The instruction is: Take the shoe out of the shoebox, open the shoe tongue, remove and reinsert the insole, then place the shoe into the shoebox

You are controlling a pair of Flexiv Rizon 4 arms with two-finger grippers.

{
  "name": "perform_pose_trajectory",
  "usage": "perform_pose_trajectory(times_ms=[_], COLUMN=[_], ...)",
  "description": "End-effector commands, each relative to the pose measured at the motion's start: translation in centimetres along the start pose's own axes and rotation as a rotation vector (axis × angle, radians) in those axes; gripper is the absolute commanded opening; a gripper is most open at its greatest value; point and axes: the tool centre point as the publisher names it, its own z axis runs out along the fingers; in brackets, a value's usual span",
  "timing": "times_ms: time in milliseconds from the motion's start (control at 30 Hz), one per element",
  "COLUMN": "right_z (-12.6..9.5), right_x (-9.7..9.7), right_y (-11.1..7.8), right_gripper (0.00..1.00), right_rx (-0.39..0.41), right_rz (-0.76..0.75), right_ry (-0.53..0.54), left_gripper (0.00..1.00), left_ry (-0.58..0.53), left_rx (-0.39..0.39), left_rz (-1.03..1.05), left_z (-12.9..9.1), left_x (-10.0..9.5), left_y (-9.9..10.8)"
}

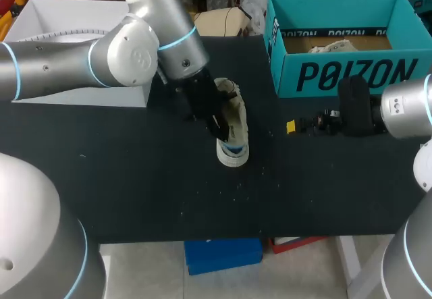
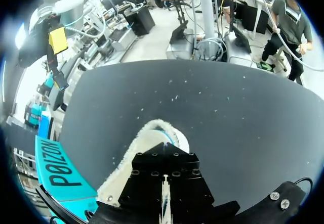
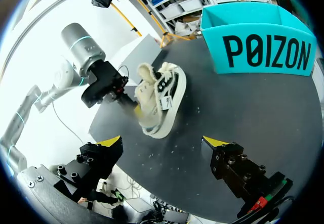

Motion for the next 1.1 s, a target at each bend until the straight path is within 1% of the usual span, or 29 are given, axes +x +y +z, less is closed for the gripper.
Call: perform_pose_trajectory(times_ms=[33, 300, 433, 867, 1100], right_z=[0.0, 0.0, 0.0, 0.0, 0.0], right_x=[0.0, 0.0, 0.0, 0.0, 0.0], right_y=[0.0, 0.0, 0.0, 0.0, 0.0], right_gripper=[1.0, 1.0, 1.0, 1.0, 1.0], right_rx=[0.001, 0.001, 0.001, 0.001, 0.001], right_rz=[0.001, 0.001, 0.001, 0.001, 0.001], right_ry=[0.0, 0.0, 0.0, 0.0, 0.0], left_gripper=[0.0, 0.0, 0.0, 0.0, 0.0], left_ry=[0.04, 0.062, 0.075, 0.098, 0.106], left_rx=[0.004, 0.029, 0.039, 0.041, 0.045], left_rz=[-0.006, -0.006, -0.012, -0.008, -0.003], left_z=[0.9, 2.6, 3.3, 4.4, 4.6], left_x=[-0.3, -0.2, 0.1, 0.1, 0.0], left_y=[0.5, 0.5, 0.8, 1.6, 1.8])
